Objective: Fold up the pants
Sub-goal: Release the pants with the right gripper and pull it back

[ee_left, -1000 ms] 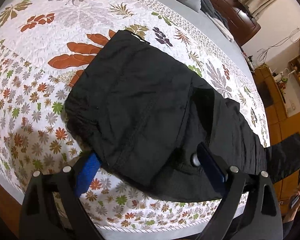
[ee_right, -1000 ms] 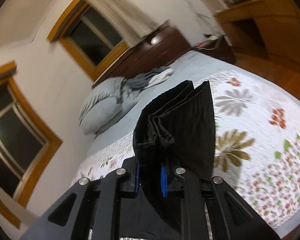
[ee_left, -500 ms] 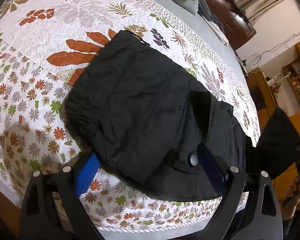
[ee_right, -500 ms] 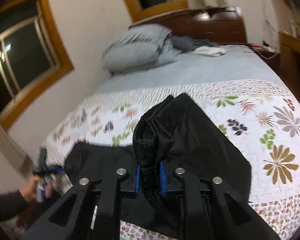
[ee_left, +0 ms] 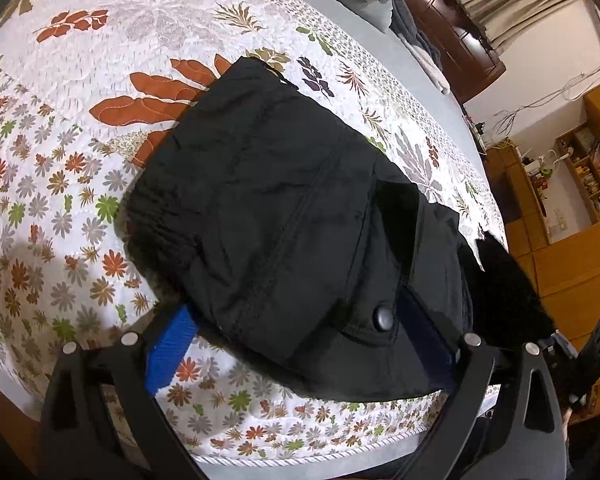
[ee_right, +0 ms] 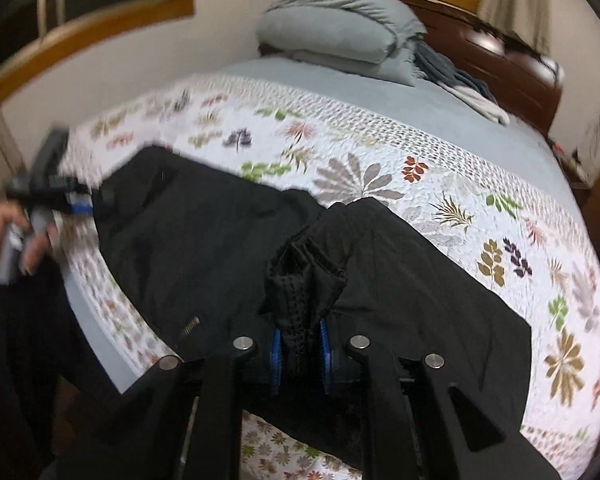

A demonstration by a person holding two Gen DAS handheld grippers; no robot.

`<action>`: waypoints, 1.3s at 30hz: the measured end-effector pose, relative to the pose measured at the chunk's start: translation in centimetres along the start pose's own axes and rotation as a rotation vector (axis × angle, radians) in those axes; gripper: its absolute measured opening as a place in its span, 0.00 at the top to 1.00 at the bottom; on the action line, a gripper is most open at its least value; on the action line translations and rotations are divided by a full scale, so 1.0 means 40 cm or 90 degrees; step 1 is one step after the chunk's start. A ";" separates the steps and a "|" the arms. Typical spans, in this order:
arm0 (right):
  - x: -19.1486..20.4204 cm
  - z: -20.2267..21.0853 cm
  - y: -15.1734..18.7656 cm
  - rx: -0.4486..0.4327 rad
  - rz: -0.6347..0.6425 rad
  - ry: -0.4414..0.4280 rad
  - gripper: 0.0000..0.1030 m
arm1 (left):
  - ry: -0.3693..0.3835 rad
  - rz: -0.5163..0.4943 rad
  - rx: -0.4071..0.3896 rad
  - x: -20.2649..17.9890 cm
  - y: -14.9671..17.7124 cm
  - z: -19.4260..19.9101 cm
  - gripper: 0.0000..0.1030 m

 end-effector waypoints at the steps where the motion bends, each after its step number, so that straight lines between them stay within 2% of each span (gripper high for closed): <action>1: 0.012 -0.010 0.001 0.006 0.013 0.013 0.85 | 0.001 0.001 0.000 0.003 0.005 0.001 0.07; 3: 0.043 -0.038 0.009 0.022 0.037 0.030 0.85 | 0.003 0.005 0.003 0.006 0.006 0.000 0.07; 9: 0.148 -0.127 0.050 0.055 0.130 0.135 0.84 | 0.007 0.008 0.006 0.014 0.007 0.000 0.07; 11: 0.168 -0.149 0.062 0.066 0.147 0.151 0.74 | 0.007 0.008 0.007 0.014 0.007 0.000 0.07; 12: 0.174 -0.156 0.066 0.072 0.153 0.150 0.61 | 0.008 0.008 0.007 0.015 0.007 0.000 0.07; 14: 0.194 -0.151 0.074 0.069 0.160 0.119 0.41 | 0.009 0.007 0.010 0.018 0.006 -0.002 0.06; 16: 0.211 -0.132 0.077 0.067 0.177 0.092 0.35 | 0.011 0.007 0.010 0.019 0.006 -0.002 0.06; 18: 0.191 -0.090 0.065 0.068 0.159 0.001 0.35 | 0.012 0.004 0.011 0.019 0.007 -0.004 0.06; 20: 0.125 -0.041 0.034 0.053 0.101 -0.091 0.38 | 0.016 0.004 0.009 0.021 0.009 -0.003 0.06; 21: 0.069 -0.016 0.009 0.042 0.054 -0.126 0.38 | 0.017 0.003 0.009 0.021 0.009 -0.003 0.05; 23: -0.016 0.001 -0.031 0.035 -0.010 -0.152 0.38 | 0.016 0.000 0.008 0.020 0.009 -0.003 0.05; 24: -0.076 -0.008 -0.057 0.041 -0.050 -0.136 0.38 | 0.015 -0.002 0.008 0.019 0.010 -0.004 0.04; 26: -0.119 -0.045 -0.074 0.064 -0.067 -0.092 0.39 | 0.009 -0.009 0.010 0.015 0.010 -0.007 0.03; 28: -0.128 -0.092 -0.069 0.090 -0.071 -0.079 0.44 | 0.004 -0.015 0.012 0.009 0.009 -0.011 0.03; 32: -0.063 -0.155 -0.029 0.126 -0.050 -0.060 0.44 | 0.001 -0.023 0.015 0.005 0.007 -0.014 0.03; 35: -0.008 -0.193 0.000 0.134 -0.034 -0.043 0.44 | 0.010 -0.017 0.017 0.008 0.003 -0.015 0.03; 39: 0.000 -0.165 0.014 0.117 -0.052 -0.058 0.46 | 0.012 -0.018 0.019 0.016 0.003 -0.015 0.03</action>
Point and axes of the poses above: each gripper's, at about its wrist camera, not at the fingertips, and z roughly against the way its jaws point, x to its left, y to its underside, the point moved 1 cm from there along -z, roughly the way its jaws point, and after that the axes turned 12 degrees about x, right-handed, at the moved point
